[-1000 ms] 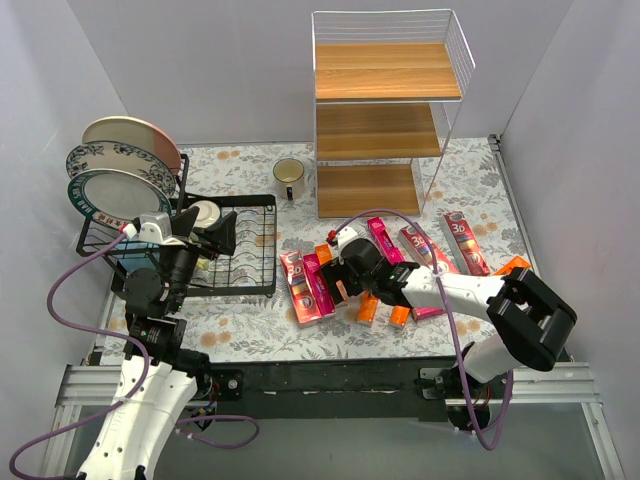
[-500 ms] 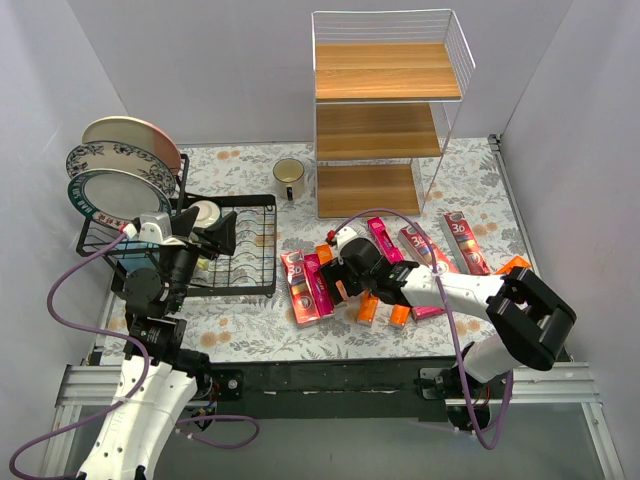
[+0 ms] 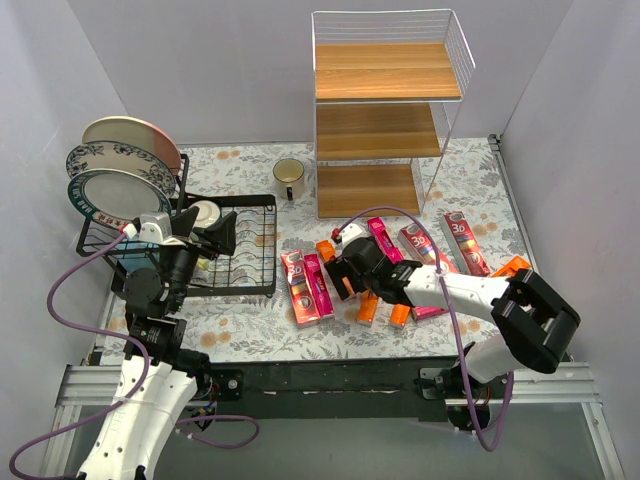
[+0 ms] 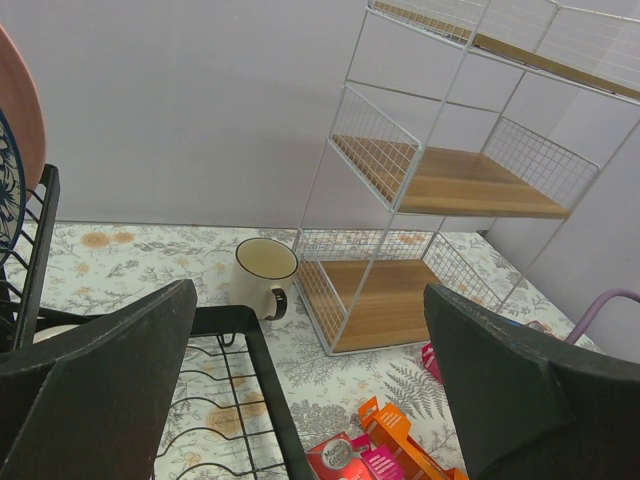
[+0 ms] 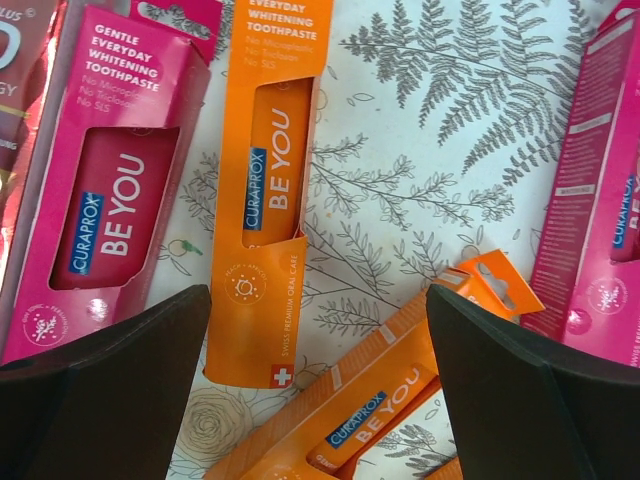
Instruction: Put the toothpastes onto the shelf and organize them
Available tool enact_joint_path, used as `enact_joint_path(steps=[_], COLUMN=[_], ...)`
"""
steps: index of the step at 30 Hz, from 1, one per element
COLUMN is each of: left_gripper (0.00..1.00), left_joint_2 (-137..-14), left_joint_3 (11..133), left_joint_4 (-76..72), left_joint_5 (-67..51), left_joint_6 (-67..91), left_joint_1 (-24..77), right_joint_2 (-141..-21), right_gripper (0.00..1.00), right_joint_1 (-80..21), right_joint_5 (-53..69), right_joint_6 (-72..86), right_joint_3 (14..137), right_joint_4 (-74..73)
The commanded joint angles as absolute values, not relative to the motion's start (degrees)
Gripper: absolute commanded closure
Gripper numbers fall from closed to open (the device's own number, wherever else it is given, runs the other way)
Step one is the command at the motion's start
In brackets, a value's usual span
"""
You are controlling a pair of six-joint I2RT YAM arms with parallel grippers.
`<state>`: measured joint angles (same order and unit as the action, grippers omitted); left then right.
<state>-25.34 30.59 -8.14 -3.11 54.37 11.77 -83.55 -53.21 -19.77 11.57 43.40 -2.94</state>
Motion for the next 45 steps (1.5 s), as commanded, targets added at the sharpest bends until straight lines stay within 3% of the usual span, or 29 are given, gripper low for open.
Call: enact_joint_path(steps=[1, 9, 16, 35, 45], left_gripper=[0.02, 0.02, 0.02, 0.02, 0.02], left_joint_2=[-25.22, -25.23, -25.14, -25.31, -24.87], left_joint_3=[30.23, 30.23, 30.32, 30.23, 30.06], left_joint_4=[-8.0, -8.09, -7.91, -7.91, -8.09], left_joint_5=[-2.64, -2.9, -2.72, -2.81, -2.72], left_joint_6=[53.53, 53.61, 53.61, 53.61, 53.7], left_joint_1=[11.86, 11.87, 11.78, 11.87, 11.87], right_joint_2=[-81.48, -78.22, -82.09, -84.64, -85.6], right_gripper=[0.04, 0.09, 0.13, 0.49, 0.49], right_joint_1=[-52.56, -52.65, -52.65, -53.61, -54.67], right_joint_5=[-21.19, -9.94, -10.37, -10.63, -11.69], right_joint_6=[8.97, 9.22, 10.98, 10.9, 10.99], right_joint_3=[44.39, 41.23, 39.2, 35.86, 36.83], right_joint_4=[-3.7, 3.51, 5.97, 8.0, 5.98])
